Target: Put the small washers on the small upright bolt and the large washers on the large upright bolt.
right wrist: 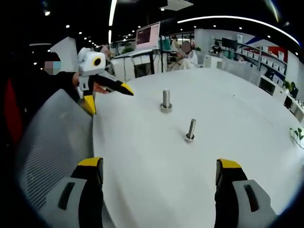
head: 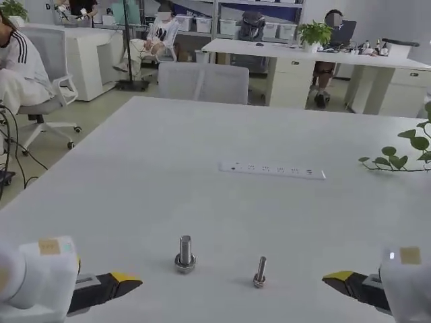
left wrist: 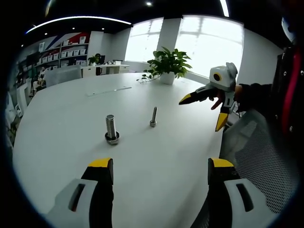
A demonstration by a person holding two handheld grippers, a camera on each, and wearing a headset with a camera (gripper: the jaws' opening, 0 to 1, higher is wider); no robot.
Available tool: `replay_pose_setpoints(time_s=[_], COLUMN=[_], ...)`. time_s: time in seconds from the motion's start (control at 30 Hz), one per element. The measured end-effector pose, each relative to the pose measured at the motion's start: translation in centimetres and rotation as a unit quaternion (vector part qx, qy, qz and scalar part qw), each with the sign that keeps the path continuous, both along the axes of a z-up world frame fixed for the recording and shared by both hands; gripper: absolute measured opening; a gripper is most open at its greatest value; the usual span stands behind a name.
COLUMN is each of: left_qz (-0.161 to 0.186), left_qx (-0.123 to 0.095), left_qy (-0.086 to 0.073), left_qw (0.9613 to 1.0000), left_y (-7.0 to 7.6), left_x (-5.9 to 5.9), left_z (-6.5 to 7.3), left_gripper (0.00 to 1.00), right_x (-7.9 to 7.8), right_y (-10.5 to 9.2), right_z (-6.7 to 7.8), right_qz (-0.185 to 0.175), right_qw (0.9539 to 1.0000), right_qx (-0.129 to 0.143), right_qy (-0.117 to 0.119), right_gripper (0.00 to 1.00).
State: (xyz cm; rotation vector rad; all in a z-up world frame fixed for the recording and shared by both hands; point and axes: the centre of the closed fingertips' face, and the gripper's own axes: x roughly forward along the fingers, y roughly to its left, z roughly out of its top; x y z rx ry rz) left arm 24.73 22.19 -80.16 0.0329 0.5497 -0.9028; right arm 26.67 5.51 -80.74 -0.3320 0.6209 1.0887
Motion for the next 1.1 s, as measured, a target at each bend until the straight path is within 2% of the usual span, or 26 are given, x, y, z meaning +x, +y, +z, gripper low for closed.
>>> replay_pose_setpoints(time_s=[0.4, 1.1], left_qz=[0.011, 0.021], left_qx=[0.0, -0.003], left_qy=[0.004, 0.004], left_qw=[0.9999, 0.9998], left_y=[0.56, 0.67], left_x=[-0.28, -0.4], left_z=[-0.15, -0.6], left_gripper=[0.82, 0.82], right_x=[-0.8, -0.86], right_y=[0.53, 0.73], right_z=[0.02, -0.26], right_qz=[-0.006, -0.016], right_qw=[0.9999, 0.9997], right_qx=[0.01, 0.016], right_qy=[-0.002, -0.006], right_gripper=[0.99, 0.98])
